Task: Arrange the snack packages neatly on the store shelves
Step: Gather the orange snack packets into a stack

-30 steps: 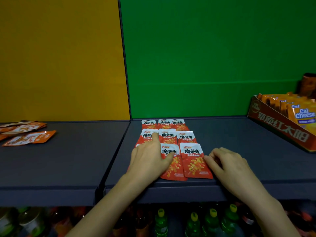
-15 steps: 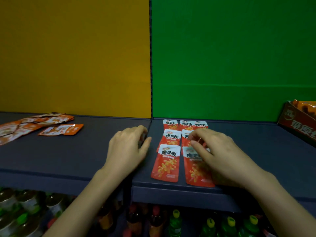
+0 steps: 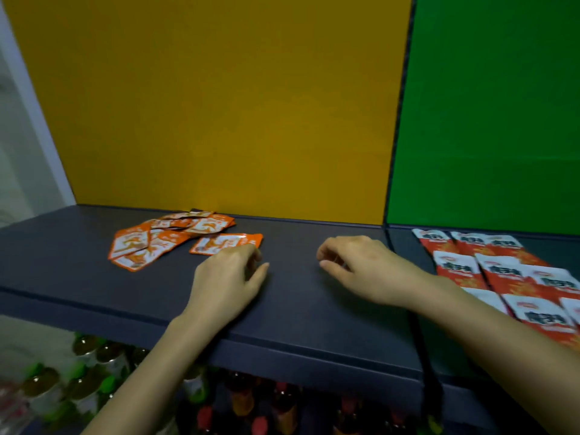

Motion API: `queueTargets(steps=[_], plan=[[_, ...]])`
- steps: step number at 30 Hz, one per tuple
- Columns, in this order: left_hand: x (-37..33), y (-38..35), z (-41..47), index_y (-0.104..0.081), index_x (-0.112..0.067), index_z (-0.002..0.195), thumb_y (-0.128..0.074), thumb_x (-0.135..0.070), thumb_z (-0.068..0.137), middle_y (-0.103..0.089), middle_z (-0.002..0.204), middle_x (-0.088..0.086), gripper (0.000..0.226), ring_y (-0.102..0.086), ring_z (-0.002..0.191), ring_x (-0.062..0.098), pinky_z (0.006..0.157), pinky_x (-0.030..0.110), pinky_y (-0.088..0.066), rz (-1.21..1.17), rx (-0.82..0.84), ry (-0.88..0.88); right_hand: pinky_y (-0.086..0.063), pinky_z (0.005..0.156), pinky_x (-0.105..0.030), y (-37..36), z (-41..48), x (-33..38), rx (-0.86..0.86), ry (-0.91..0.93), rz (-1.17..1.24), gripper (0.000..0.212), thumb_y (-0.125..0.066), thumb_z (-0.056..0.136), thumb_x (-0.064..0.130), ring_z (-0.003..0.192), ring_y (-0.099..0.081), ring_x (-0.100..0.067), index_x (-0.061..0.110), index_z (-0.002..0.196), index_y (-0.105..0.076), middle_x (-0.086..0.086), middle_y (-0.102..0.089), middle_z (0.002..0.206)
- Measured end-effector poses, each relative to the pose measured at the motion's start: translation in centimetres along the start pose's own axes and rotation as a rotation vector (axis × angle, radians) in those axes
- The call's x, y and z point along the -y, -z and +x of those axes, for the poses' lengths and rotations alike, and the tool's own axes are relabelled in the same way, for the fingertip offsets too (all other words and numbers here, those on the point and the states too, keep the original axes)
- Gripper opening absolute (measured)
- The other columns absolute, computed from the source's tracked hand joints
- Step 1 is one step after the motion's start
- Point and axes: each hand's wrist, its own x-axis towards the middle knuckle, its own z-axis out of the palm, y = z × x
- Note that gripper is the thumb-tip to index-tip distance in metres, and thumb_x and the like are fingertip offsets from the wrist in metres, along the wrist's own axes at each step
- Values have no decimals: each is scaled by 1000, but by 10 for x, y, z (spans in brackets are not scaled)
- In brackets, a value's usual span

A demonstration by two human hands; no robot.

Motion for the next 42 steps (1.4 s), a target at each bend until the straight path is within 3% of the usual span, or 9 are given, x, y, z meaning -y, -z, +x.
queueTargets(steps=[10,13,16,21,25,29,32,36,42], plan=[[162,22,30,-63,-16,92,-56,-38,87,-65,98,2,23,-57,100,25,69,32,-40,97,29,95,-44,82,-33,-69,111,58,59,-389,62,50,-44,88,60,106,-55,-21,19,110,-62,-2,-56,117],[191,25,39,-61,-12,93,-51,-46,88,-64,105,7,36,-54,105,26,74,35,-45,201,47,233,-40,76,-31,-78,129,62,16,-514,67,54,-45,83,66,109,-54,-22,20,108,-60,-2,-54,120],[208,26,48,-56,-5,111,-38,-58,90,-60,117,14,60,-49,115,29,85,38,-45,322,220,411,-40,77,-32,-85,142,64,-9,-573,77,59,-47,79,70,112,-53,-21,22,112,-58,-2,-52,123],[221,28,60,-34,-7,139,-35,-68,85,-44,139,17,81,-36,132,31,100,42,-38,226,430,547,-46,82,-33,-97,158,58,-16,-590,272,52,-64,77,55,107,-55,-18,18,113,-57,-2,-57,118],[227,34,70,-24,-7,143,-53,-52,85,-34,145,18,78,-33,134,32,104,42,-36,-9,497,645,-49,91,-36,-99,166,50,-61,-623,460,40,-71,78,39,102,-58,-17,16,109,-59,-2,-64,111],[229,32,81,-22,-6,144,-56,-53,83,-30,147,18,84,-30,136,33,108,44,-34,-95,471,703,-46,93,-36,-103,171,50,-96,-621,386,41,-66,83,37,109,-56,-20,15,117,-59,-3,-62,116],[238,24,91,-26,-3,141,-63,-60,76,-34,146,16,94,-28,137,31,107,44,-34,33,437,649,-43,94,-36,-107,171,54,-165,-642,274,53,-58,85,48,118,-51,-26,12,124,-55,-9,-56,127],[259,24,103,-34,-3,137,-79,-52,62,-43,140,15,100,-42,128,31,104,44,-41,-151,512,714,-41,93,-38,-105,171,65,-130,-726,219,80,-48,78,71,120,-48,-32,7,125,-51,-14,-51,130],[281,34,109,-47,-7,119,-85,-37,61,-58,118,10,76,-58,102,25,82,35,-48,-281,537,641,-43,99,-42,-106,187,86,-31,-843,123,102,-59,59,80,125,-46,-29,11,132,-43,-10,-48,137]])
